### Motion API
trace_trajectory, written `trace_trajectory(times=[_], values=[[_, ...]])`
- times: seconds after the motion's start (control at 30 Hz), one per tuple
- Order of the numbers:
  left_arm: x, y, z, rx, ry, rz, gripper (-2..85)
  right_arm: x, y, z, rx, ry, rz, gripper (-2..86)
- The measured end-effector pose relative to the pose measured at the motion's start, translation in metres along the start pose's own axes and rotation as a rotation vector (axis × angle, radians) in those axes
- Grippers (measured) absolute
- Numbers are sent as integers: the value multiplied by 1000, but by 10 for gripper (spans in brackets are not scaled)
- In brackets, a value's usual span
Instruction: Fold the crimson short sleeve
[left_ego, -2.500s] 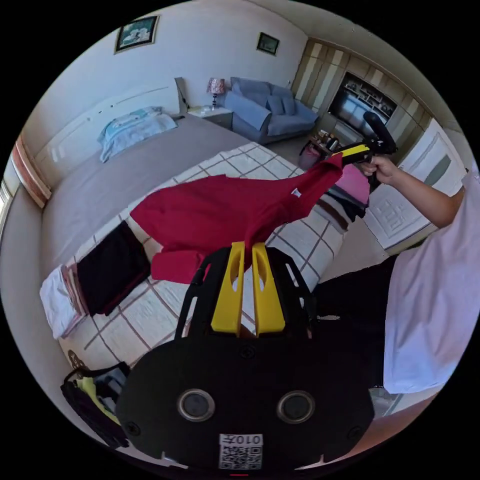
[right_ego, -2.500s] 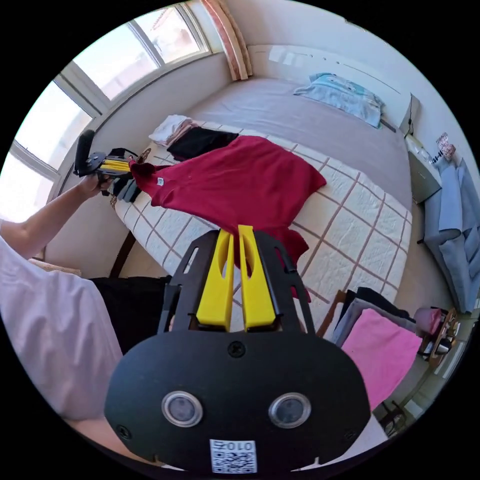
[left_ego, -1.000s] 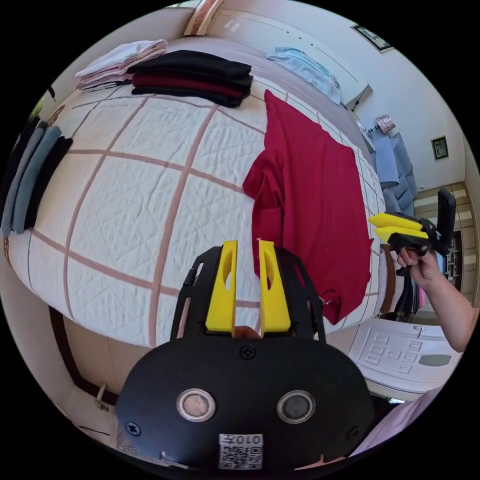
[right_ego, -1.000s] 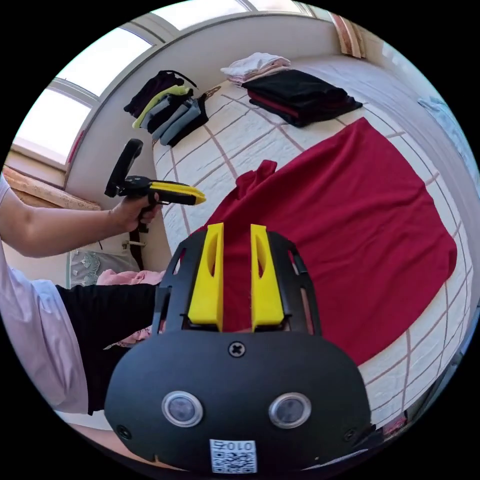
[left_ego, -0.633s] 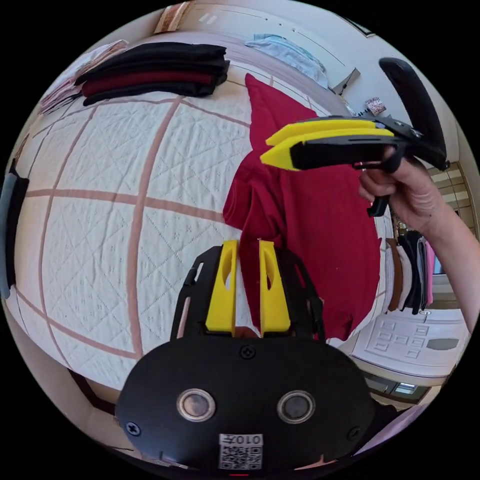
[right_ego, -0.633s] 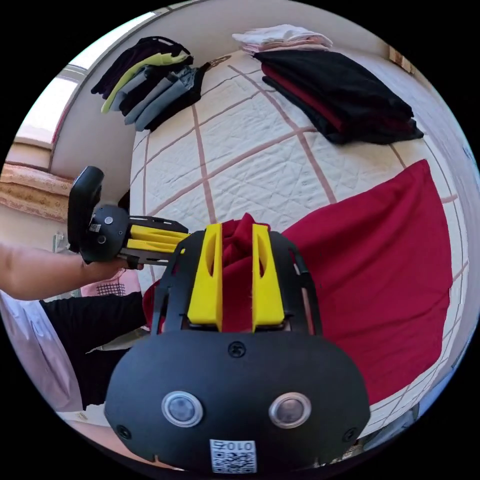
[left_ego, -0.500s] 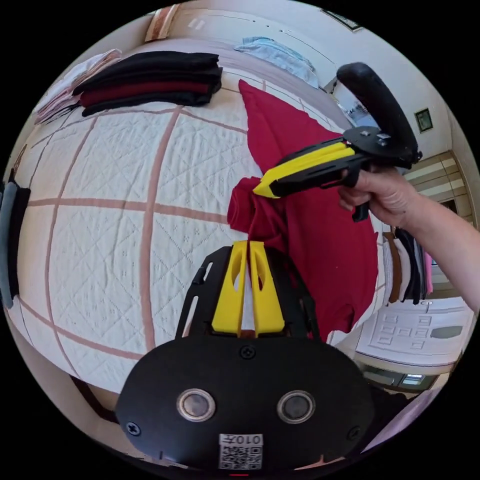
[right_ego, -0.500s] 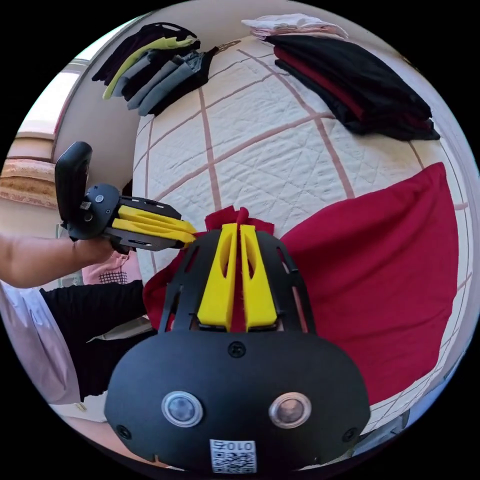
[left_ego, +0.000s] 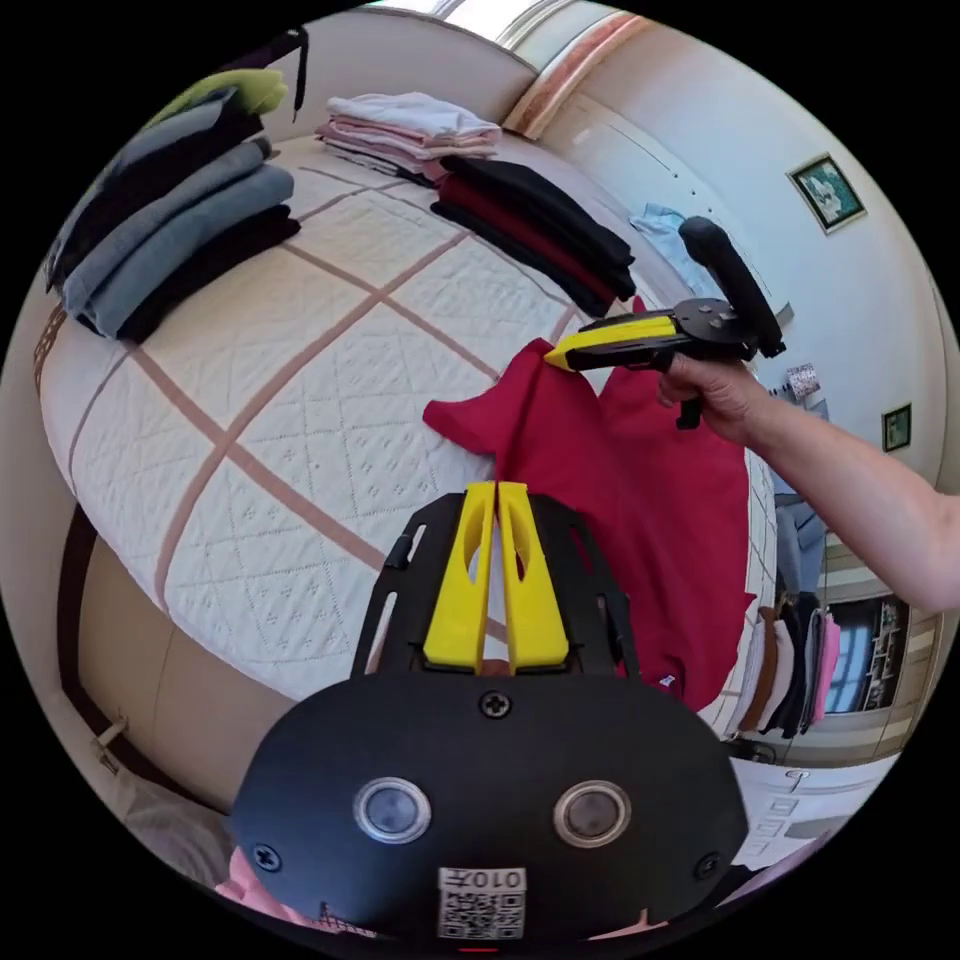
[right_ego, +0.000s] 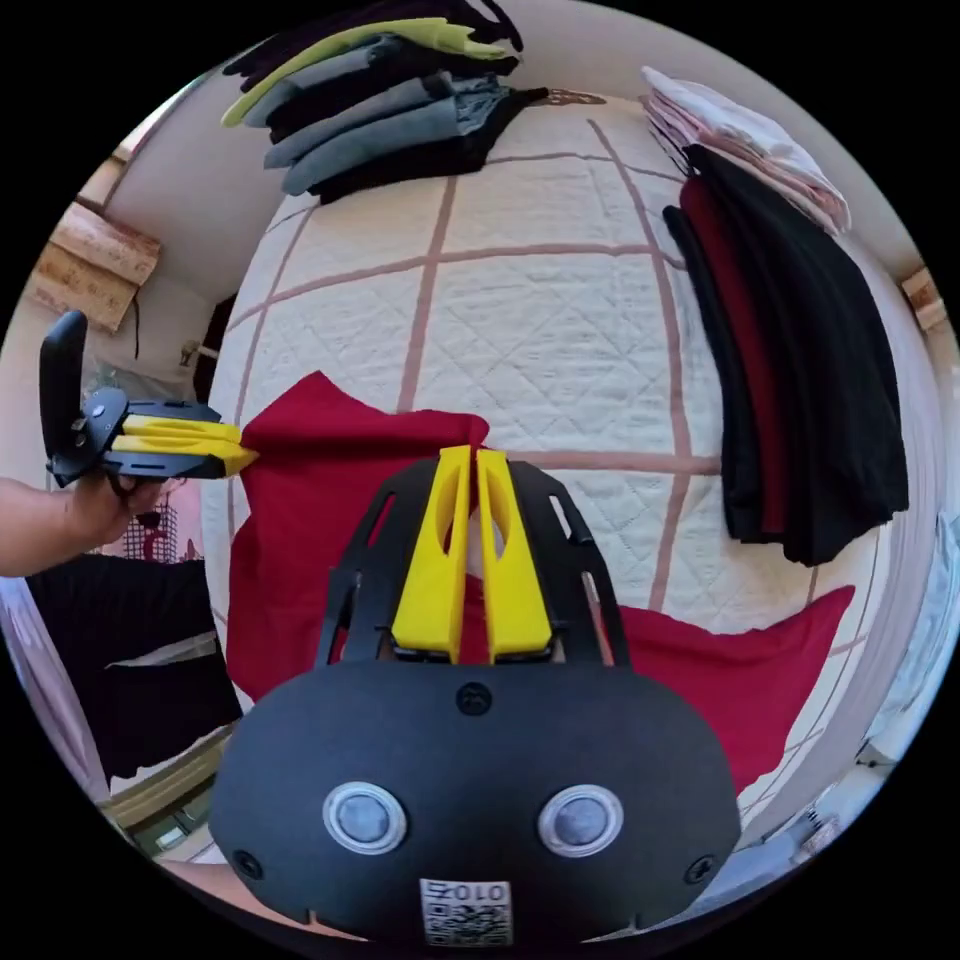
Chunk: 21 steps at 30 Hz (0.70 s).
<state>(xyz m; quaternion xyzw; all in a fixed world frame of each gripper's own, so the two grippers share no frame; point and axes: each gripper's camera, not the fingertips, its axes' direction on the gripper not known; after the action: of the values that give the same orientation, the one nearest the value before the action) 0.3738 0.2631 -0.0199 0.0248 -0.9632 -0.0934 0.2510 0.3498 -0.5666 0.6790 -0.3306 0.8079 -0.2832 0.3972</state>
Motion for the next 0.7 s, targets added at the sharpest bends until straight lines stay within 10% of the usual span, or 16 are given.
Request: trace_trajectory(times=[0.37, 0.7], values=[[-50, 33, -16, -20, 102, -185, 12, -3, 141, -71, 576, -191, 416, 83], [15, 80, 42, -337, 212, -214, 49, -172, 338, 27, 23, -202, 865, 77]])
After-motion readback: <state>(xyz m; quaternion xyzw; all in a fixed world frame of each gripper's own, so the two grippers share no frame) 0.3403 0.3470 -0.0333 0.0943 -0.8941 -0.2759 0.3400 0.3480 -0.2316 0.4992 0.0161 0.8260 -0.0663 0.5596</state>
